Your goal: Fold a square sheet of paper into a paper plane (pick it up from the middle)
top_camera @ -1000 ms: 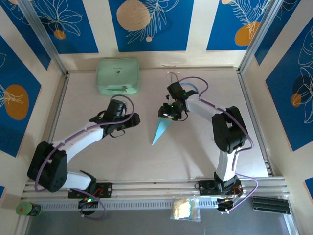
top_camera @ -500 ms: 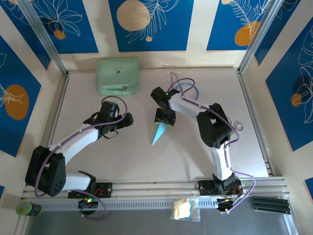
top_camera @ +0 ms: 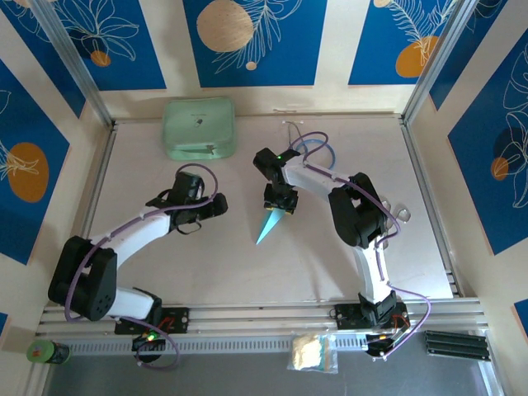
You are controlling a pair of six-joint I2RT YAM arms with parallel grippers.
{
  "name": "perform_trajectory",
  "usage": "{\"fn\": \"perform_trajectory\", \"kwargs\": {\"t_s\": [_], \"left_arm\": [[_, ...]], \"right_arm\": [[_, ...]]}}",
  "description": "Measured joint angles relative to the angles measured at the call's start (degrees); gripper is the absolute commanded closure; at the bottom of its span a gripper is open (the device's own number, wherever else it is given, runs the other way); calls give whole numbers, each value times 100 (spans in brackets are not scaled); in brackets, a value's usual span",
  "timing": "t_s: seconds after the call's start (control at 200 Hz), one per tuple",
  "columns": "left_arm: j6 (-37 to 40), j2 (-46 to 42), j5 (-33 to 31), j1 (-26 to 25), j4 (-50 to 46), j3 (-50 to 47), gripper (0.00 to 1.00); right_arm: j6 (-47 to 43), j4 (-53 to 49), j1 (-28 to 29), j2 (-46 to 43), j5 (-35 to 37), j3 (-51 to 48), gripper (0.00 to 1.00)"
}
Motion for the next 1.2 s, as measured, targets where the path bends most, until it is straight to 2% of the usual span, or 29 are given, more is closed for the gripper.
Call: {"fn": "perform_trajectory", "kwargs": {"t_s": [0.225,0.465,0.645,0.885,1.201], "left_arm": [[0,50,70,4,31,0,0],[0,50,81,7,131,0,1],[-2,48,83,9,210,0,1],[-48,46,81,52,280,0,0],[-225,-627,-319,111,245,-184,1]], "right_arm": [[59,26,4,0,-138,-2,62],[168,151,2,-2,-232,-164,87],[260,236,-7,-216,-236,-431,96],[96,710,-92,-1036,-487,-713,100],[-522,2520,-214,-1290,-1956,-1327,100]]}}
